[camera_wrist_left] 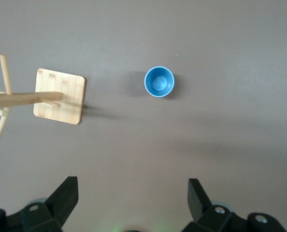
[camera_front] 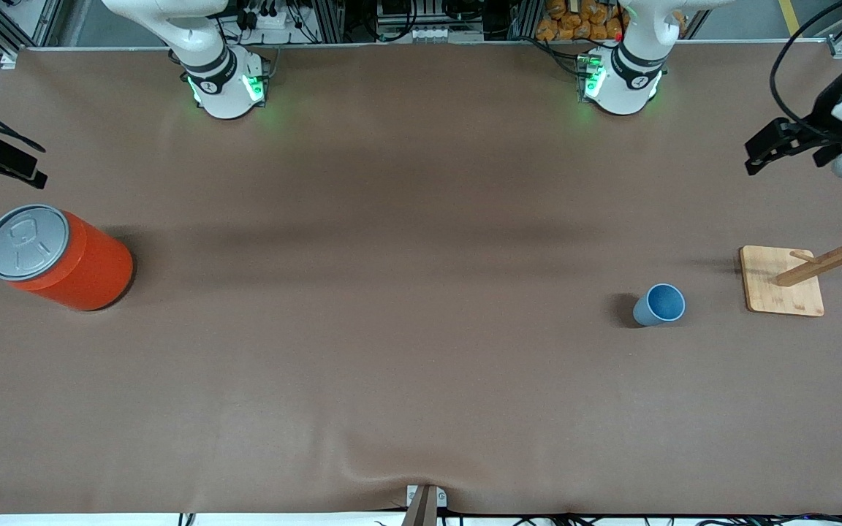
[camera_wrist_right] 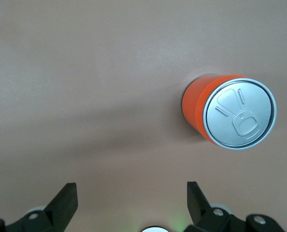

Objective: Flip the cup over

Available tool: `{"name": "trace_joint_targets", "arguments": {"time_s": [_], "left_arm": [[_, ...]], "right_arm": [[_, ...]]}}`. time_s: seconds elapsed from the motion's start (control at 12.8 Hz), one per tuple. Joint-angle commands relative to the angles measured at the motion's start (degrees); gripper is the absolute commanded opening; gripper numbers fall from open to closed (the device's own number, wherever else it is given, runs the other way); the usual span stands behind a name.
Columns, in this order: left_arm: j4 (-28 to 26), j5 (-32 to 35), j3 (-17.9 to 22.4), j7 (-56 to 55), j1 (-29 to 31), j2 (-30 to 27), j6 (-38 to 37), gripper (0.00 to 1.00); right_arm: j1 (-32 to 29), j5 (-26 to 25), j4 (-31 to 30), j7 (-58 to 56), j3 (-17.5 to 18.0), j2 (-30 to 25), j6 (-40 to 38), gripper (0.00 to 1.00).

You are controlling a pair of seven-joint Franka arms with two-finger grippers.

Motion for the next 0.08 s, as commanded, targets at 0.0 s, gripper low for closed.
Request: {"name": "trace_joint_targets", "arguments": {"time_s": [0.0], "left_arm": [[0.6, -1.7, 0.9, 2.0, 0.5, -0.2, -0.9, 1.00]], "right_arm": [[-0.6, -0.2, 0.1, 0.6, 0.5, -0.3, -0.2, 1.00]]}}
